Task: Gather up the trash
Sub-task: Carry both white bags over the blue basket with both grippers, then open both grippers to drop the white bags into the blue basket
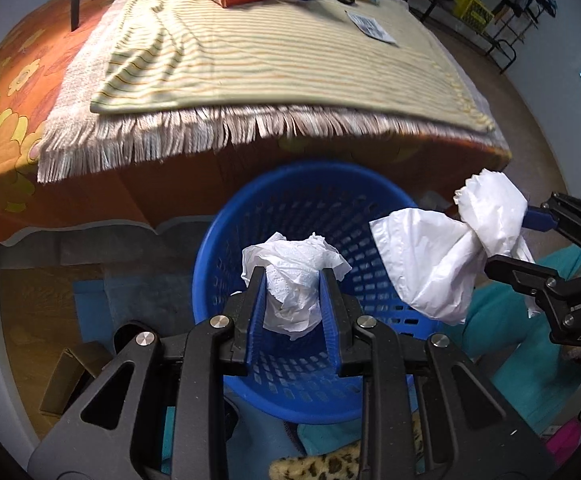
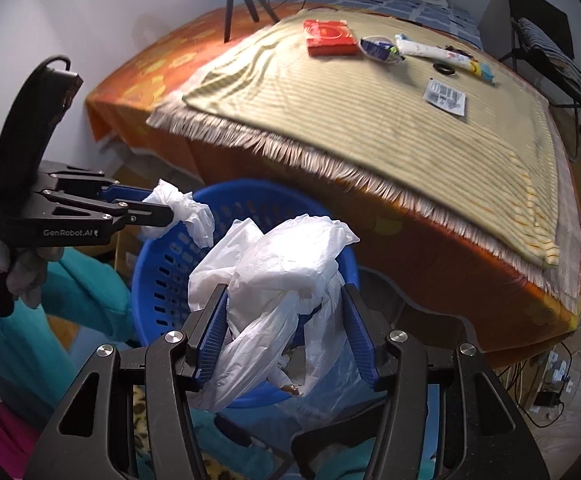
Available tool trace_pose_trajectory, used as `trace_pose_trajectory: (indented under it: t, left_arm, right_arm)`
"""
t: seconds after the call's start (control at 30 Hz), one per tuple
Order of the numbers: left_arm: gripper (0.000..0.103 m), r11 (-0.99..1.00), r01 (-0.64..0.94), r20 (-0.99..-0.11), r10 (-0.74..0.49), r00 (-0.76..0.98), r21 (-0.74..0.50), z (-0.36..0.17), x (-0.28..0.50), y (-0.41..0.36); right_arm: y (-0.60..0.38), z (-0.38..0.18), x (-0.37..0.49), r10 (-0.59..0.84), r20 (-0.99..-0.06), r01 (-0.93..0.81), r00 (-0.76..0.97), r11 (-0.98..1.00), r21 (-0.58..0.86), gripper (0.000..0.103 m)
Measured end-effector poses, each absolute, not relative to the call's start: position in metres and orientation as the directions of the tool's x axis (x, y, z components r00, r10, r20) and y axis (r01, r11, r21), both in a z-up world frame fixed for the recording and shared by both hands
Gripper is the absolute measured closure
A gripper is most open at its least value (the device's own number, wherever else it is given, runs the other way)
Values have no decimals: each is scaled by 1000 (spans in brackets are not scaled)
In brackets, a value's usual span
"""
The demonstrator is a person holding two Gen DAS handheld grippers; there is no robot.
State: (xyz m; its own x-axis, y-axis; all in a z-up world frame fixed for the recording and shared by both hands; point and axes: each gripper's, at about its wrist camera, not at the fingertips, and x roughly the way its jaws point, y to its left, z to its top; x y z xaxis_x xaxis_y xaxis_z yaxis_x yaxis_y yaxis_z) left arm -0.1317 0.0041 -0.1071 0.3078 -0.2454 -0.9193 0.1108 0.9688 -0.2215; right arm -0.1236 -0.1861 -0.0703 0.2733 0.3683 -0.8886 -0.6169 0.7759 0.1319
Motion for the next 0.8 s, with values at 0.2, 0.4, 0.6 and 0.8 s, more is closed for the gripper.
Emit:
trace_pose_trajectory:
  t: [0.2, 0.4, 0.6, 0.8]
  left_arm:
    - [78, 971, 133, -925, -231, 301, -199, -111, -133, -1]
    - [64, 974, 129, -932, -218, 289, -187, -115, -132, -1]
    - [49, 975, 129, -933, -210, 291, -180, -117, -129, -4]
    - [49, 976, 125, -937, -205, 283, -176, -119, -126, -4]
  right_arm:
    - [-180, -81, -129, 363, -899, -630, 246, 765, 136, 48]
    - [-176, -85, -131, 337, -909, -630, 246, 768, 114, 44]
    - [-177, -85, -128, 350, -906, -623, 238, 770, 134, 37]
    - [-178, -86, -125, 347, -907, -618, 240, 775, 133, 36]
